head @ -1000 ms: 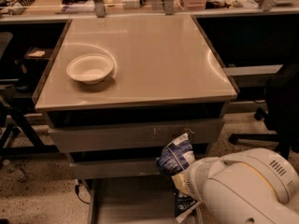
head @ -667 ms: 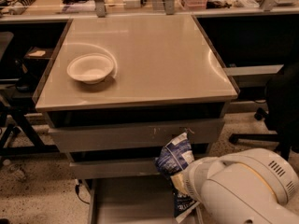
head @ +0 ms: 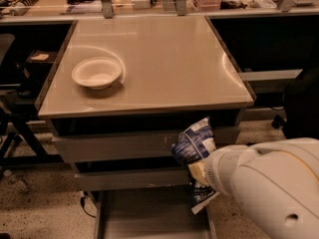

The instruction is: Pick blue chip bag from bottom drawer and place on counter

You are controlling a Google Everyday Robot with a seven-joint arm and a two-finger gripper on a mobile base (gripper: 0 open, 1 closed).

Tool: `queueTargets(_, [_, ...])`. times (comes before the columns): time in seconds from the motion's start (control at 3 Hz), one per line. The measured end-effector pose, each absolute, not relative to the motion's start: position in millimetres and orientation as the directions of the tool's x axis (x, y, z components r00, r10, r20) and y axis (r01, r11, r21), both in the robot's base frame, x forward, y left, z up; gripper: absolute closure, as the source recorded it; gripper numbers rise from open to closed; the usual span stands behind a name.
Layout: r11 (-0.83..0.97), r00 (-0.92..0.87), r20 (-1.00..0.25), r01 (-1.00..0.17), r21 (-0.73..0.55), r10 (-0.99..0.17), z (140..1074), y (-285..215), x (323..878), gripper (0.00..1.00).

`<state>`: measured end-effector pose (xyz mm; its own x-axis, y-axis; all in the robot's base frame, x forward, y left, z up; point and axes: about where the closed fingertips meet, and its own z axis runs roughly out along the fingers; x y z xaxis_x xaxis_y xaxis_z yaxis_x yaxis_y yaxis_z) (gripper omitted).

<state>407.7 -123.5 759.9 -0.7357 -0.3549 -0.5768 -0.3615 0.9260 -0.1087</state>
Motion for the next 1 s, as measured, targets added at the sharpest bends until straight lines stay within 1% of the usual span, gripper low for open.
queueTargets(0.67, [0.924, -0.669, -0.656, -0.36, -0.127, -0.351, 833.3, -124.0, 464.3, 1.0])
queueTargets(1.0, [0.918, -0.619, -0.696, -0.363, -0.159, -0.365, 886.2, -107.5, 508.9, 1.0])
